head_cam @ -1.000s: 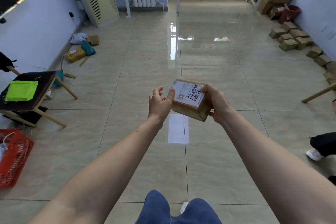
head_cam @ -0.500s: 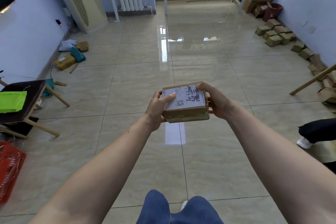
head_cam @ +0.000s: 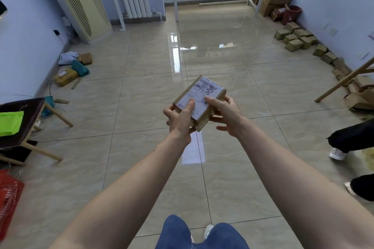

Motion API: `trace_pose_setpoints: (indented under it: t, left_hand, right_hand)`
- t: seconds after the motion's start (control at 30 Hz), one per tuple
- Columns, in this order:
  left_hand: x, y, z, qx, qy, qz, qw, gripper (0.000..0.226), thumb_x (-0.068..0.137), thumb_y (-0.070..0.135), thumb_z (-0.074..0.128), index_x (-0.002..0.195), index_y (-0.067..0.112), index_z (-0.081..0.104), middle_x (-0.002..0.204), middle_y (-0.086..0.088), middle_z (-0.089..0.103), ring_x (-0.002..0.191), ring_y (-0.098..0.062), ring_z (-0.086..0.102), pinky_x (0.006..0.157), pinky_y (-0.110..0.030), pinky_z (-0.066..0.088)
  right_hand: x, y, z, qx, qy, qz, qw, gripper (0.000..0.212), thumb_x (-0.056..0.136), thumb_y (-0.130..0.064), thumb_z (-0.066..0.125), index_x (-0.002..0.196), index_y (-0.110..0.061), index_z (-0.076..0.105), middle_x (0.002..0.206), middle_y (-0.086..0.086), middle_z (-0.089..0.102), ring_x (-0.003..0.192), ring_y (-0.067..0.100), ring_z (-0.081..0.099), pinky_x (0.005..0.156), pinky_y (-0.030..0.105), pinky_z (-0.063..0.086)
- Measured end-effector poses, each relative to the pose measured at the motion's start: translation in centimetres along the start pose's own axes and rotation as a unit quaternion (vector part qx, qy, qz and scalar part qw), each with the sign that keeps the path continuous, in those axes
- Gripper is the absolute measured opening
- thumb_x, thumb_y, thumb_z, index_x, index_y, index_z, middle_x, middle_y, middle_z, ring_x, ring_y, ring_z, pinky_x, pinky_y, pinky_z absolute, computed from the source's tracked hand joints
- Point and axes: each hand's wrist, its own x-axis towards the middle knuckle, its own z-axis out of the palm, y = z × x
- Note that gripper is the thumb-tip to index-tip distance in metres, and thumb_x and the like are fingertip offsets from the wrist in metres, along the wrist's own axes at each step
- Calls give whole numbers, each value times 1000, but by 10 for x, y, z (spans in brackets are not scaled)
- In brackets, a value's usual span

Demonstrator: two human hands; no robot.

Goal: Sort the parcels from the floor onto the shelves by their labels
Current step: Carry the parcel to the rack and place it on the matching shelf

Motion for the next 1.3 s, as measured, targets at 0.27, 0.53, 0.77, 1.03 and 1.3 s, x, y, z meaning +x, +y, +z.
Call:
trace_pose_setpoints:
  t: [0.27,0.53,0.77,1.03,1.3]
  left_hand:
    - [2,0,-9,74,1,8,997,68,73,52,75,118,20,37,121,-5,60,112,-22,58,85,-46,38]
    - [10,15,-22,103,-96,23,990,38,79,43,71,111,23,67,91,0,75,86,-21,73,64,-36,61]
    - [18,26,-21,108,-111,27,988,40,81,35,71,120,27,65,93,3,76,84,-17,72,64,-35,61]
    - [30,35,-13,70,-78,60,993,37,88,32,66,124,24,59,111,-7,72,90,-22,70,66,-34,59]
    - [54,50,10,98,-107,81,986,42,91,35,65,131,28,52,105,2,72,81,-10,70,58,-26,52]
  right_hand:
    - [0,-5,-6,5,33,-11,999,80,68,-49,79,131,-10,48,114,7,69,92,23,71,92,49,49]
    - [6,-8,-5,-12,-5,-3,1000,69,71,-48,70,126,-9,56,111,12,72,96,28,69,95,51,51]
    - [19,-9,7,20,10,-14,1000,57,82,-46,68,124,-9,56,106,8,72,94,25,69,80,43,57]
    - [30,-13,22,-34,23,-62,997,51,88,-45,66,124,-10,55,99,-3,67,80,6,64,47,15,47]
    - [55,-33,14,-39,37,-78,996,40,94,-35,62,123,-8,53,102,2,68,77,6,65,44,13,46]
